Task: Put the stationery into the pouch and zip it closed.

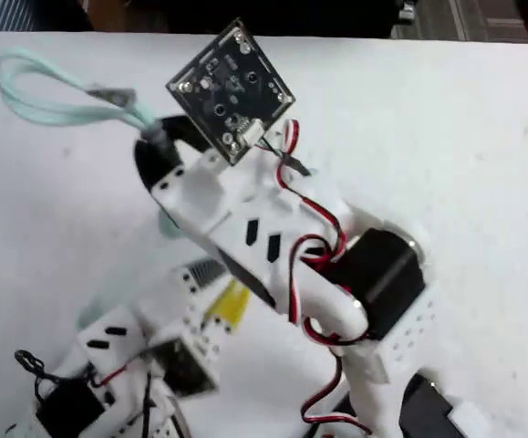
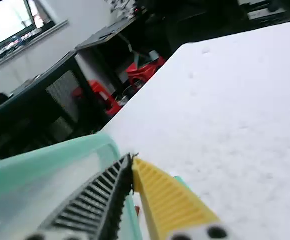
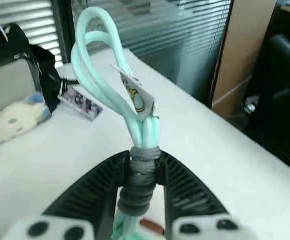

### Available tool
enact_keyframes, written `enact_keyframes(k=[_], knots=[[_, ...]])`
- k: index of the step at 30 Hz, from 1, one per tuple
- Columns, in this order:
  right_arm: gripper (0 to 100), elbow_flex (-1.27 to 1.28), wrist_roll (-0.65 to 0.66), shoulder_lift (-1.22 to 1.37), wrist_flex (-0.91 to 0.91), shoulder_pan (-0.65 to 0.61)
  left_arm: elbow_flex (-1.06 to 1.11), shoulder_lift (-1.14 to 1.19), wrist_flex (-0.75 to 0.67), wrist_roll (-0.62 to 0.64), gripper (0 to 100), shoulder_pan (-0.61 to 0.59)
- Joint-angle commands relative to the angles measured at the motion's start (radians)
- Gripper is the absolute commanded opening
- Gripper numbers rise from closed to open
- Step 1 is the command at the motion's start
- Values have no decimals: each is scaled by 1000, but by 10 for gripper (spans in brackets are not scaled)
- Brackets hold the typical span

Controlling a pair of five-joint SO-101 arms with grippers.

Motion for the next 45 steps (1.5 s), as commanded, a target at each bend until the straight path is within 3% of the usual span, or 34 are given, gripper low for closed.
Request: enact_keyframes(k=[1, 6, 9, 14, 18, 21, 26, 31, 39, 45], knots=[[16, -26, 14, -47, 81, 42, -41, -2, 26, 103, 24, -116], [16, 69, 14, -65, 162, 68, -161, -2, 219, 89, 24, -12], [16, 155, 14, -82, 165, 88, -190, -2, 252, 18, 24, 21], [16, 288, 14, -166, 160, 90, -261, -2, 276, 12, 24, 41], [16, 370, 18, -245, 122, 91, -423, -2, 330, -2, 24, 35], [16, 379, 18, -282, 84, 91, -557, 4, 400, -89, 24, 33], [16, 377, 23, -305, 79, 85, -523, 4, 494, -130, 111, -101], [16, 365, 25, -298, 64, 85, -362, -2, 503, -69, 172, -249], [16, 321, 100, -259, -128, 93, -535, 2, 747, -163, 172, -87], [15, 100, 100, -93, -140, 59, -388, 2, 669, -103, 172, -7]])
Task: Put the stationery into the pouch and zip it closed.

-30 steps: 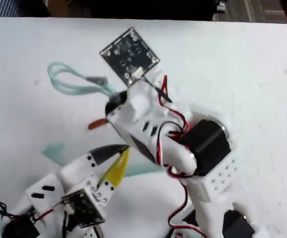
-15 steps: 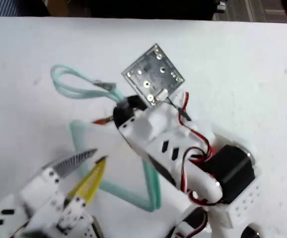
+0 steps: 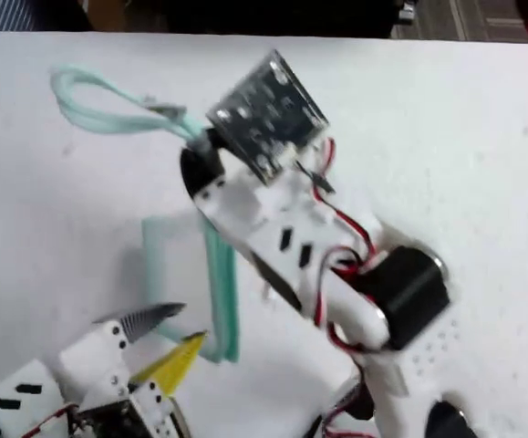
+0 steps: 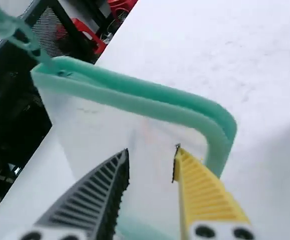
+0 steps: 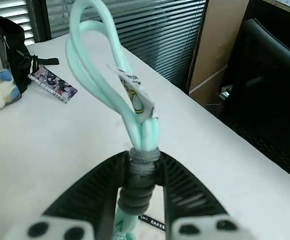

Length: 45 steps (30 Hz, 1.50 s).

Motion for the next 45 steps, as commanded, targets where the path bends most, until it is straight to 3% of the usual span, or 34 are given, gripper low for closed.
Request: enact_keyframes(k=[1, 7, 9, 11, 14, 18, 26, 29, 32, 40, 45], knots=[[15, -222, 12, 82, -10, -33, 114, 12, -118, 78, 172, 56], [16, -540, 20, 243, 127, -147, 325, 19, -582, 114, 172, 85], [17, -546, 43, 272, 205, -177, 402, 54, -750, 167, 172, 24], [17, -548, 87, 278, 275, -186, 413, 111, -816, 264, 176, -93], [17, -548, 89, 262, 331, -185, 364, 165, -758, 384, 205, -216], [16, -457, 60, 209, 338, -182, 238, 148, -555, 453, 239, -234], [16, -69, 55, 76, 337, -127, 201, 15, -367, 450, 241, -242], [16, 32, 55, 30, 320, -82, 157, -1, -293, 376, 241, -242], [16, 80, 54, -8, 275, -22, 81, -1, -236, 284, 241, -236], [16, 129, 54, -25, 257, 1, -150, 1, -120, 267, 240, -242], [16, 204, 54, -21, 252, 1, -94, 2, -152, 275, 242, -242]])
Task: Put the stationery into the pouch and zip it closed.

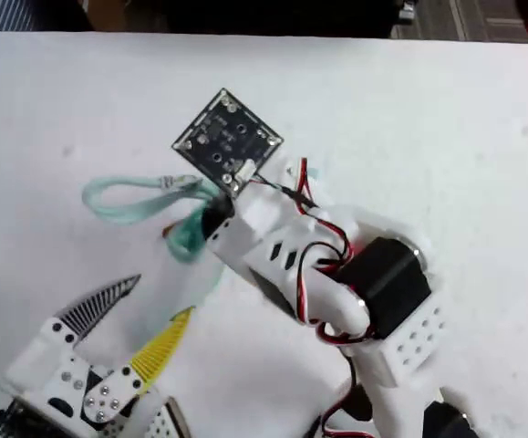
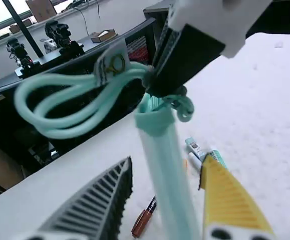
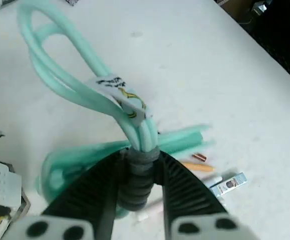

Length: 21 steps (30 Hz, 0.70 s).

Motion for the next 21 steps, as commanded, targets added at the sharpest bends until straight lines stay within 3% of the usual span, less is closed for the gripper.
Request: enact_keyframes(k=[1, 8, 15, 21], knots=[[16, 26, -6, 10, -10, 7, 72, -1, -48, -5, 242, -4], [16, 23, -6, 10, -25, -35, 255, -1, -167, 63, 242, 1], [16, 23, -6, 10, -47, -74, 127, -1, -103, 71, 242, 22], [16, 23, -6, 10, -171, -76, 54, -1, -80, 74, 242, 73]])
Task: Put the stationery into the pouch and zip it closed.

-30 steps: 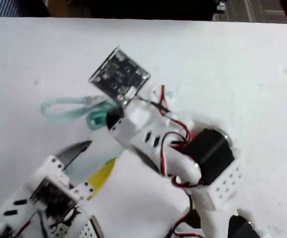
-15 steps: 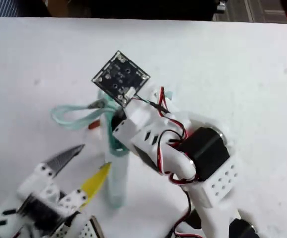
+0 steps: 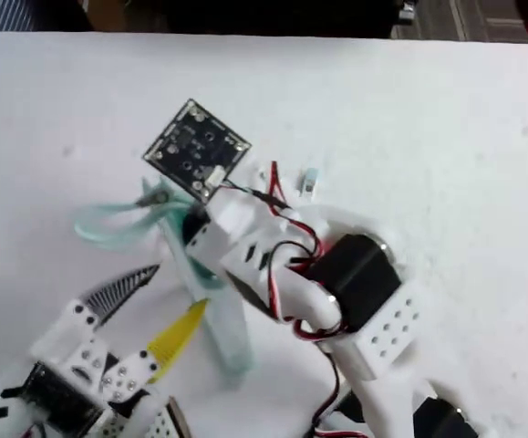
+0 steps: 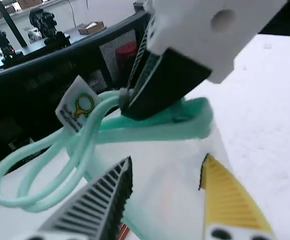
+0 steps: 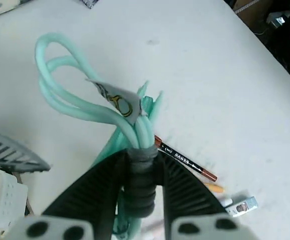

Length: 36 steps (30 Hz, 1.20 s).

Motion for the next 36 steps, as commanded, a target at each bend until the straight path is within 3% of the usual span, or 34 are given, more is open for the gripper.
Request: enact_keyframes(k=[1, 7, 11, 23, 30, 36], knots=[[16, -2, -8, -12, -87, -2, -49, -1, 5, 18, 242, 27], [16, -3, -11, -4, -171, -2, -51, -1, 5, 109, 242, 27], [16, -3, -92, -12, -183, -2, -37, -1, -31, 127, 242, 25], [15, -384, -101, 22, -122, -13, 35, -1, -72, 130, 242, 33], [15, -442, -100, 94, -62, -99, 61, -1, -104, 130, 242, 25], [15, -446, -100, 94, -7, -97, 83, -1, -109, 123, 242, -64]])
